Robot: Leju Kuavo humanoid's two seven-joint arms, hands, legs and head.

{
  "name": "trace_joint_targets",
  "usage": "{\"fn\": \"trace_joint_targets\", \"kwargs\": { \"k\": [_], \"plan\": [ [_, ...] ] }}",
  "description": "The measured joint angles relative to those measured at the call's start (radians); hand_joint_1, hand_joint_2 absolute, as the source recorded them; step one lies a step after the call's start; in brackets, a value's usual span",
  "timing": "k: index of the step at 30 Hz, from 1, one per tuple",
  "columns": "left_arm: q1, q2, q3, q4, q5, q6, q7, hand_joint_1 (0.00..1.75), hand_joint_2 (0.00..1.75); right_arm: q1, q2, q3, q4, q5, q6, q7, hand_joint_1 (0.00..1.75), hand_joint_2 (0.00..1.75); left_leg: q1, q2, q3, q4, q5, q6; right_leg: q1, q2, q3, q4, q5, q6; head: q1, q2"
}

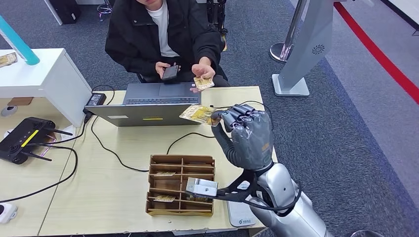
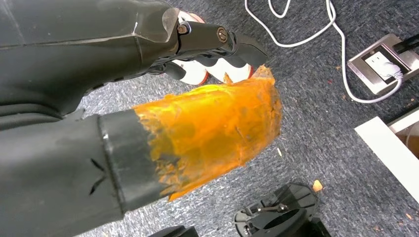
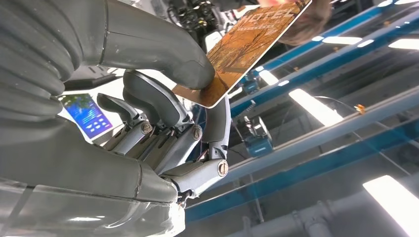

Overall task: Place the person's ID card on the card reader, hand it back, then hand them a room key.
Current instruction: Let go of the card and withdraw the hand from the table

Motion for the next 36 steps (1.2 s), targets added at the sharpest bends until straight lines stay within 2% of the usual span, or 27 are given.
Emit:
{"fn": "trace_joint_targets", "kwargs": {
  "k": [20,21,24,25,27,31,36],
  "plan": [
    [-0.012,-0.001,-0.026,0.000,-0.004,-0.017,0.020,0.00,0.00,-0.136,0.035,-0.032,0.215,0.043,0.233,0.101,1.74,1.75,0.000,0.000,0.000,0.000,0.000,0.000,0.000,0.000,0.000,0.000,0.001,0.000,0.000,0.000],
    [-0.012,-0.001,-0.026,0.000,-0.004,-0.017,0.020,0.00,0.00,-0.140,0.037,-0.032,0.222,0.044,0.240,0.105,1.68,1.75,0.000,0.000,0.000,0.000,0.000,0.000,0.000,0.000,0.000,0.000,0.001,0.000,0.000,0.000],
    [-0.012,-0.001,-0.027,0.000,-0.001,-0.017,0.021,0.00,0.00,-0.150,0.040,-0.032,0.239,0.045,0.257,0.116,0.40,1.75,0.000,0.000,0.000,0.000,0.000,0.000,0.000,0.000,0.000,0.000,0.001,0.000,0.000,0.000],
    [-0.012,-0.001,-0.027,0.000,-0.001,-0.017,0.021,0.00,0.00,-0.152,0.041,-0.031,0.242,0.045,0.261,0.119,0.03,1.75,0.000,0.000,0.000,0.000,0.000,0.000,0.000,0.000,0.000,0.000,0.001,0.000,0.000,0.000],
    [-0.012,-0.001,-0.027,0.000,0.000,-0.017,0.022,0.00,0.00,-0.153,0.042,-0.031,0.248,0.045,0.266,0.124,0.00,1.75,0.000,0.000,0.000,0.000,0.000,0.000,0.000,0.000,0.000,0.000,0.001,0.000,0.000,0.000],
    [-0.011,-0.001,-0.027,0.000,0.003,-0.016,0.024,0.00,0.00,-0.153,0.043,-0.031,0.252,0.045,0.274,0.132,0.00,0.00,0.000,0.000,0.000,0.000,0.000,0.000,0.000,0.000,0.000,0.000,0.001,0.000,0.000,0.000],
    [-0.010,-0.001,-0.027,0.000,0.014,-0.011,0.024,0.00,0.00,-0.132,0.042,-0.032,0.234,0.043,0.245,0.132,0.00,0.00,0.000,0.000,0.000,0.000,0.000,0.000,0.000,0.000,0.000,0.000,0.001,0.000,0.000,0.000]
  ]
}}
